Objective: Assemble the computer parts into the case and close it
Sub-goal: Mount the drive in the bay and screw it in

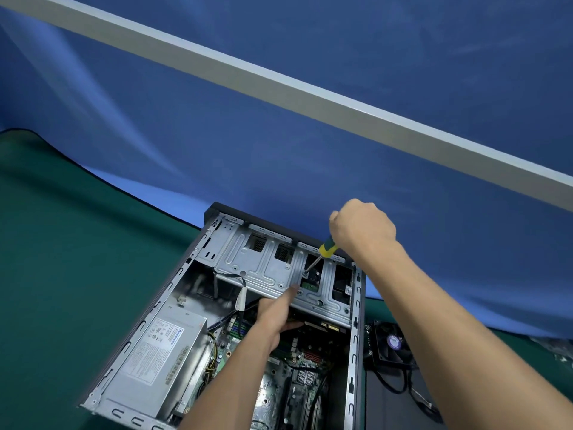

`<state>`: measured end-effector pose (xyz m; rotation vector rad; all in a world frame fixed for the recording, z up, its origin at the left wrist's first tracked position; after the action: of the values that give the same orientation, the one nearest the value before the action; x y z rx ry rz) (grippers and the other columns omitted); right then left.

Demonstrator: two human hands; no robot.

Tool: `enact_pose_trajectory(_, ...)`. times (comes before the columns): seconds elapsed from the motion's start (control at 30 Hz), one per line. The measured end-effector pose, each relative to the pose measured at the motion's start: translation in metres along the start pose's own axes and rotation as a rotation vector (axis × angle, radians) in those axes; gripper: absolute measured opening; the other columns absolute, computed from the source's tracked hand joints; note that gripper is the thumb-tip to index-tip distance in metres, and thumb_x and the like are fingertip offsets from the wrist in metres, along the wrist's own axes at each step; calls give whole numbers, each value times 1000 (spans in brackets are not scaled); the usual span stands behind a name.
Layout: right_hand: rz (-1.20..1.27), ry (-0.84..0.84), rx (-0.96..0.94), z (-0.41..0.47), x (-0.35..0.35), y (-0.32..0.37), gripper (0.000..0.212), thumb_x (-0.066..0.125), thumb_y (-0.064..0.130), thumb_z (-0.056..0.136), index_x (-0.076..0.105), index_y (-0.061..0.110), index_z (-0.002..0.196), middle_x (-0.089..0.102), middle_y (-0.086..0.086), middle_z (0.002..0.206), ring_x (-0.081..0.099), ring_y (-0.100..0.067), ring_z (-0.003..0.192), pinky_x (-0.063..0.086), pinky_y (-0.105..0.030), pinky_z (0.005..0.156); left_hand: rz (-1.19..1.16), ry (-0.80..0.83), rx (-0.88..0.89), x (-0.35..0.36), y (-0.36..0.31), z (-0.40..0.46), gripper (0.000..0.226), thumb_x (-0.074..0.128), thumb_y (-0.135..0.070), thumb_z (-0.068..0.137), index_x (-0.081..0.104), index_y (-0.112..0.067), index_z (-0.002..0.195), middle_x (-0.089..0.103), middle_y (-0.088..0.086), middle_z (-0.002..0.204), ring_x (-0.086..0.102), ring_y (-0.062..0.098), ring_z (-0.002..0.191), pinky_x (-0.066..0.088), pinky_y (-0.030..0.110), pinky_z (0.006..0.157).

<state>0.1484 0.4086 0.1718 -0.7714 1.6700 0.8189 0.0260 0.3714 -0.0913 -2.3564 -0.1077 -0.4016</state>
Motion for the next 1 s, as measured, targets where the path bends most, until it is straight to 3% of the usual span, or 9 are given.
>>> enact_pose_trajectory(0.1,68,125,-59,-2,11,9,23,48,17,91,37,10,110,57,-14,103,59,-32,86,45,-33,65,-19,-4,-10,-1,0,0,61,73,-39,79,54,2,120,51,19,127,58,27,91,58,30,60)
enact_pose_trajectory(0.17,-4,39,-59,0,7,6,13,47,19,96,43,8,101,62,-15,104,57,-31,84,41,-30,60,-9,-7,-14,-1,1,1,62,74,-40,78,54,1,120,52,13,124,59,27,92,58,29,59)
enact_pose_trajectory(0.23,-113,-53,-31,-1,-2,2,25,43,30,100,44,9,87,64,-12,104,50,-29,79,37,-29,59,6,-7,-8,-1,0,1,63,74,-43,77,54,-1,119,50,7,122,60,28,94,57,27,57)
enact_pose_trajectory(0.37,128,184,-34,3,15,0,27,52,27,93,34,13,107,60,-11,97,63,-31,79,53,-37,72,7,8,-10,-2,1,3,62,73,-42,77,56,1,118,51,10,125,59,29,98,58,29,60)
enact_pose_trajectory(0.5,-32,-78,-26,1,-1,-6,18,40,24,98,44,7,94,62,-14,105,51,-30,80,36,-29,61,3,11,-6,-1,2,5,62,74,-39,78,54,2,121,52,14,127,57,27,99,57,29,60)
enact_pose_trajectory(0.67,53,93,-47,-5,11,3,33,46,18,93,32,12,123,52,-12,95,57,-32,85,44,-35,66,-2,35,-16,-1,2,7,59,74,-39,78,57,2,117,56,9,109,60,25,90,57,30,59)
enact_pose_trajectory(0.77,-46,-56,-62,-12,5,9,18,41,18,97,45,7,110,60,-11,100,55,-32,91,35,-30,63,-3,31,-10,-2,0,8,44,74,-35,80,59,1,103,41,0,75,47,18,68,57,30,56)
enact_pose_trajectory(0.9,92,134,-93,-14,18,22,30,46,15,90,35,12,117,54,-14,104,53,-31,83,36,-31,59,23,37,-5,-2,-1,7,34,71,-34,83,60,-6,99,43,-1,76,49,18,70,58,31,57)
enact_pose_trajectory(1.0,-46,-20,-34,-13,5,13,5,46,5,86,50,6,86,63,-14,107,50,-30,81,36,-30,63,23,31,14,-1,-2,7,38,71,-36,82,59,-5,100,40,-2,74,49,21,76,56,28,54)
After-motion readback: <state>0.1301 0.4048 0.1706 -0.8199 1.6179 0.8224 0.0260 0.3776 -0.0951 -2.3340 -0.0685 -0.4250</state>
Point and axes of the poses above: each hand's wrist, its own z-axis towards the middle knuckle, its own x-axis out of the palm, y = z × x, the point moved 10 cm from there along z, towards the middle knuckle
